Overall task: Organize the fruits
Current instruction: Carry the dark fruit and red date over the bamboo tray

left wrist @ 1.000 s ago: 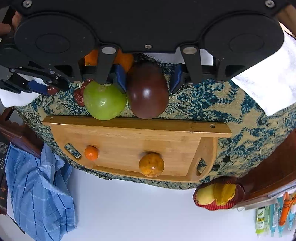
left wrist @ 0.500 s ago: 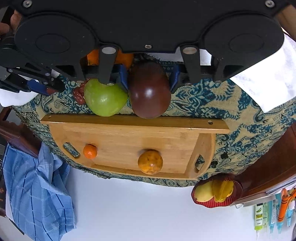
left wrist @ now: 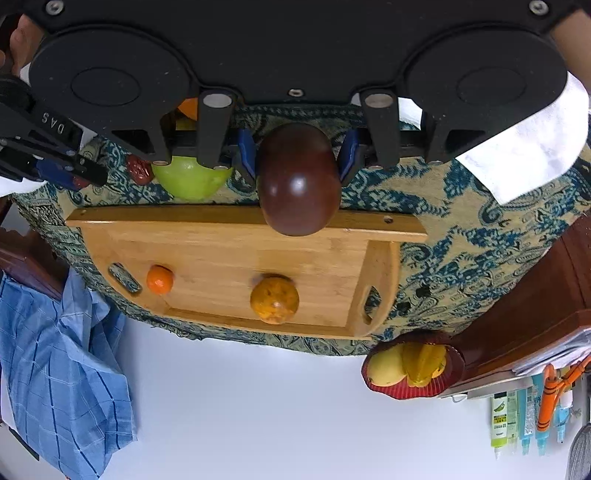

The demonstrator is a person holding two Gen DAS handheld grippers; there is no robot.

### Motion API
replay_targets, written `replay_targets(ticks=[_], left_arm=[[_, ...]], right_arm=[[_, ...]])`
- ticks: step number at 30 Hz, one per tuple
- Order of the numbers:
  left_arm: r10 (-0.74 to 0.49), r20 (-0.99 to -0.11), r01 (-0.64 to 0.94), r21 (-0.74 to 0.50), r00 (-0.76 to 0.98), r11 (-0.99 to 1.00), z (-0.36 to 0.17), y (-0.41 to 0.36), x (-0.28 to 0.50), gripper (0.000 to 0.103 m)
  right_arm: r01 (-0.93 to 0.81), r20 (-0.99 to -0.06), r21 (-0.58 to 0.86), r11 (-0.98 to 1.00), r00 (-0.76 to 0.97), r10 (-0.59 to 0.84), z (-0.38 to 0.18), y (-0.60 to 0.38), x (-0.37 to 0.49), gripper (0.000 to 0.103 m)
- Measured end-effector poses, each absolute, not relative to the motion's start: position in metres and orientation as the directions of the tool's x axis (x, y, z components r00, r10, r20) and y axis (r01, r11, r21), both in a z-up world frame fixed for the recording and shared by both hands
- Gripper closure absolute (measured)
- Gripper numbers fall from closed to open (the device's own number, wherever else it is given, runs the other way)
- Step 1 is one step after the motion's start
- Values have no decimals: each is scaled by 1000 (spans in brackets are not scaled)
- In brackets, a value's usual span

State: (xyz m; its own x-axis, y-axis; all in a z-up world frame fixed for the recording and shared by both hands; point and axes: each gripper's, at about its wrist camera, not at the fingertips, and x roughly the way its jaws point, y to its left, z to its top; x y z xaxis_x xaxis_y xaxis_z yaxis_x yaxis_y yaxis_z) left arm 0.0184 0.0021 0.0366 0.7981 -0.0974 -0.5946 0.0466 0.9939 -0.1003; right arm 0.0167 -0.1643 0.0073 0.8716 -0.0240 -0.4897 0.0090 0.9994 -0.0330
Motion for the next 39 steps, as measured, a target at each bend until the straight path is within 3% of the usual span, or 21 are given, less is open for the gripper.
replay_targets(ticks=[18, 23, 39], left_arm=[[-63, -558, 25, -76, 828, 997, 73, 13, 54, 60], [-70, -559, 27, -86, 826, 996, 80, 13, 76, 60], [-160, -627, 93, -139, 763, 986, 61, -14, 130, 60]], right_arm=[[14, -412, 42, 999, 911, 5, 44, -177, 65, 69], [21, -439, 106, 994, 898, 27, 48, -184, 88, 69], [8, -527, 73, 997, 849, 32, 33, -182, 145, 69]])
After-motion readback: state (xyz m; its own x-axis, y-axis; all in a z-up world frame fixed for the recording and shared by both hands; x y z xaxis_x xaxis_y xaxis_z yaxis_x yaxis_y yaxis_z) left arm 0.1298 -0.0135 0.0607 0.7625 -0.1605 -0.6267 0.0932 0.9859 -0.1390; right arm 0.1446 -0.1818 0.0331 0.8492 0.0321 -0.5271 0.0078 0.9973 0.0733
